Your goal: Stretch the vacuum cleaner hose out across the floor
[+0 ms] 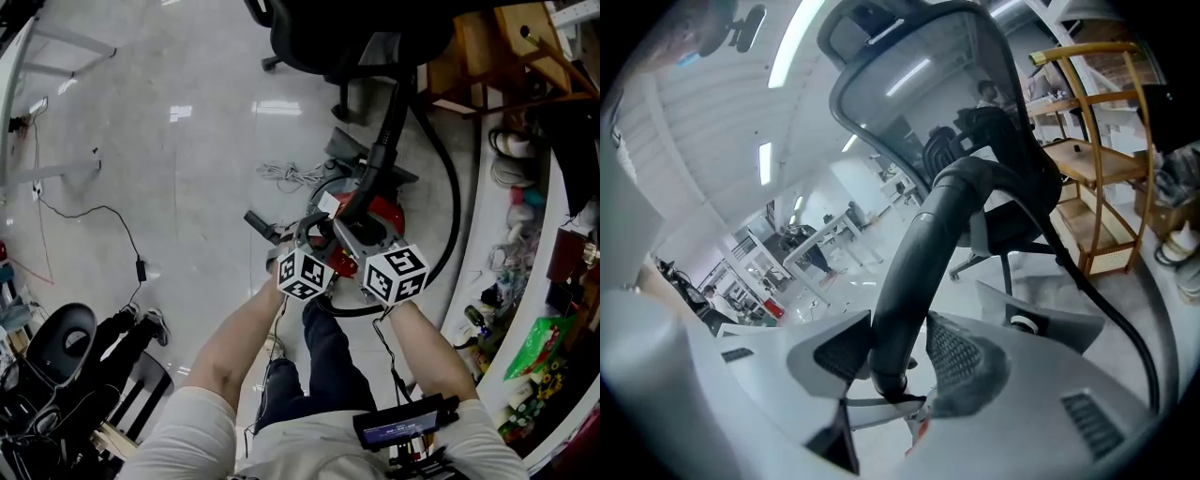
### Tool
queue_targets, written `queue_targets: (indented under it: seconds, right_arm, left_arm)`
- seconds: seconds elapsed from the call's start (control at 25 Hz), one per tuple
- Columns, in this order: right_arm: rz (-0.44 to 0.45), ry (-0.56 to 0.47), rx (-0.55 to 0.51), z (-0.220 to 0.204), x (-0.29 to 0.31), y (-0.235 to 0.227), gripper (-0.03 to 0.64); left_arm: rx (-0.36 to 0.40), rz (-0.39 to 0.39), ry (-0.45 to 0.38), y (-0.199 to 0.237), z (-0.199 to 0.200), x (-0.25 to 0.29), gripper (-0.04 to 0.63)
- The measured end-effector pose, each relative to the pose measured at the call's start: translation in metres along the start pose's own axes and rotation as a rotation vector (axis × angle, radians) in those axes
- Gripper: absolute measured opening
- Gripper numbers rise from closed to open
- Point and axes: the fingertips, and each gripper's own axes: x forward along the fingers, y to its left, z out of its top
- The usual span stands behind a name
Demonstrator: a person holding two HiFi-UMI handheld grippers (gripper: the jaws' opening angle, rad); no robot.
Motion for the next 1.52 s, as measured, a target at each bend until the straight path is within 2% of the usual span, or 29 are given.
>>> queue_targets:
  seconds: [0.16,0.36,0.56,0.8,1.28,1.52]
  right_arm:
    - [0.038,-0.004,-0.024,0.007,0.001,0.017,0.186]
    - [0.107,-0.045,0.033,0.024,-0.005,0.034,0.187]
    - [0.170,-0.075,0.104,0.038,-0.011,0.049,0.189]
    - [0.214,-0.097,0.081,0.061,-0.025,0.072,0.193]
    - [0.227,-0.082,0.067,0.104,-0.077,0.118,0.202]
    - [0.224,-0.100,0.071,0.117,-0.120,0.145,0.202]
  left_arm:
    - [-0.043,-0.007,-0.005,-0.003,-0.001,-0.013,0.161]
    - [-0.068,-0.017,-0.005,-0.017,-0.006,-0.029,0.160]
    - [-0.035,-0.032,0.003,-0.032,-0.003,-0.046,0.161]
    - [-0.033,-0.038,-0.030,-0.036,0.019,-0.070,0.161]
    - [0.004,-0.022,-0.076,-0.043,0.070,-0.131,0.161]
    - [0.040,-0.027,-0.103,-0.063,0.097,-0.169,0.161]
